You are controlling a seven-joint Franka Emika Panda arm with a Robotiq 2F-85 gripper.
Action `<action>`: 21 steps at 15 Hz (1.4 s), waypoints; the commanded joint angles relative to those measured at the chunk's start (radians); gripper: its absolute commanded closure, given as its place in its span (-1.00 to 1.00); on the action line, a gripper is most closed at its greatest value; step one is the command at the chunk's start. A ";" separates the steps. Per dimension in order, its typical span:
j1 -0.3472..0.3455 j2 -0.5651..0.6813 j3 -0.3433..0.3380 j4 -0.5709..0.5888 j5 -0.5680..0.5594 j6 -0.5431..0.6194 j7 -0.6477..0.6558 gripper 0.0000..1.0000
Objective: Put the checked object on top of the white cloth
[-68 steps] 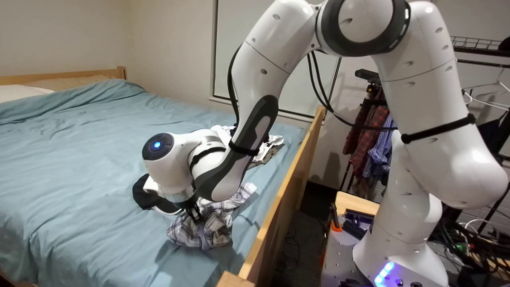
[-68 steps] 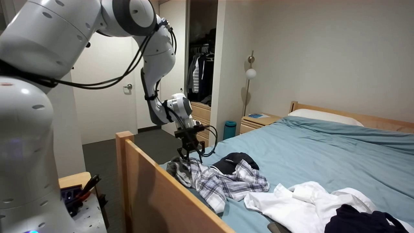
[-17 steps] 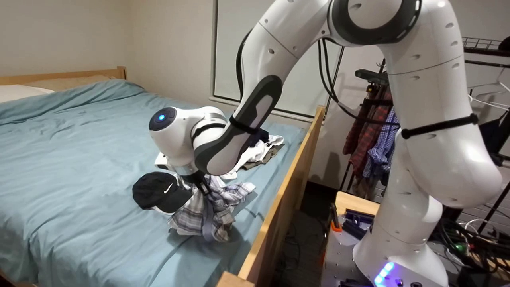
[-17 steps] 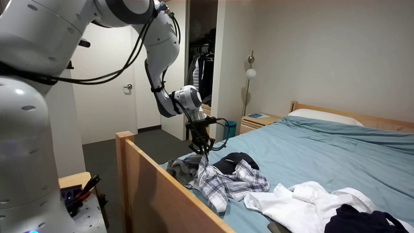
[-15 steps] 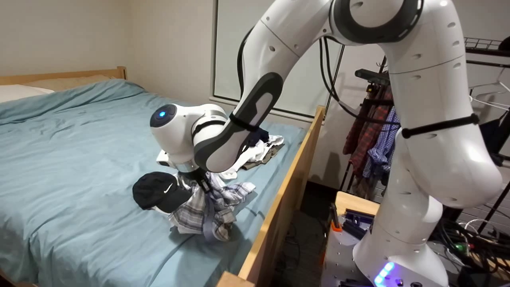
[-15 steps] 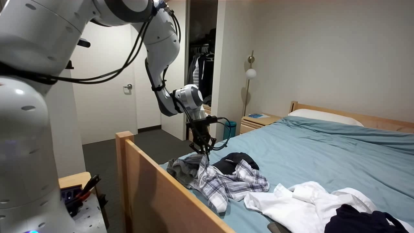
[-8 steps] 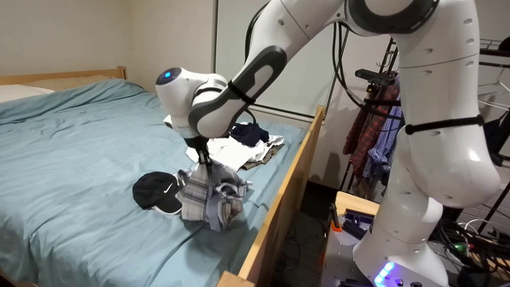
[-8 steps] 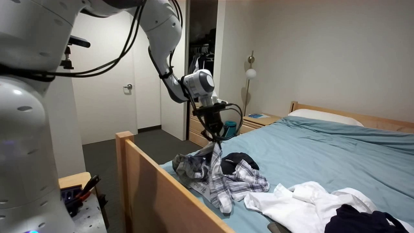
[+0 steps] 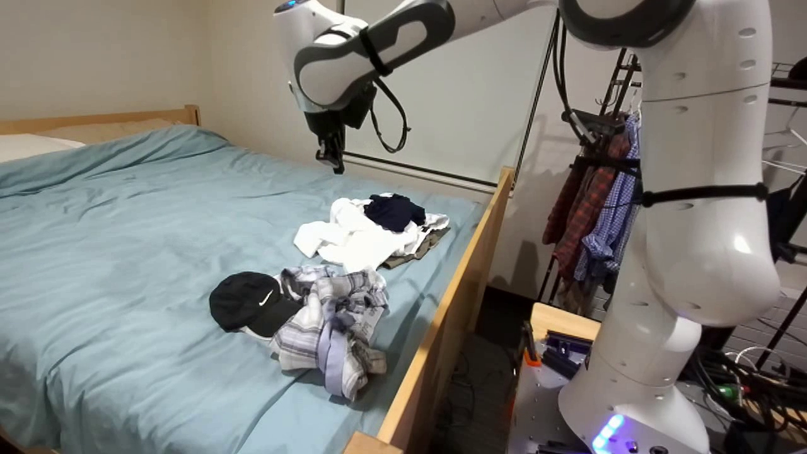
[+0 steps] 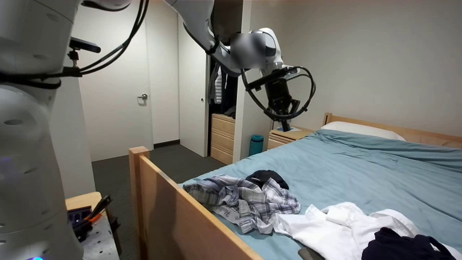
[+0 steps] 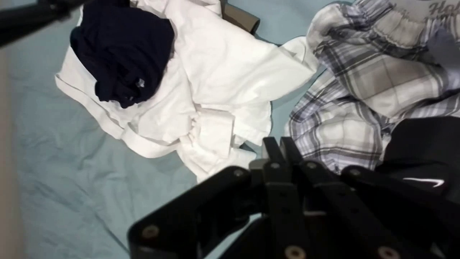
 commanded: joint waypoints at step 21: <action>0.091 0.148 0.230 -0.269 0.081 0.293 -0.402 -1.00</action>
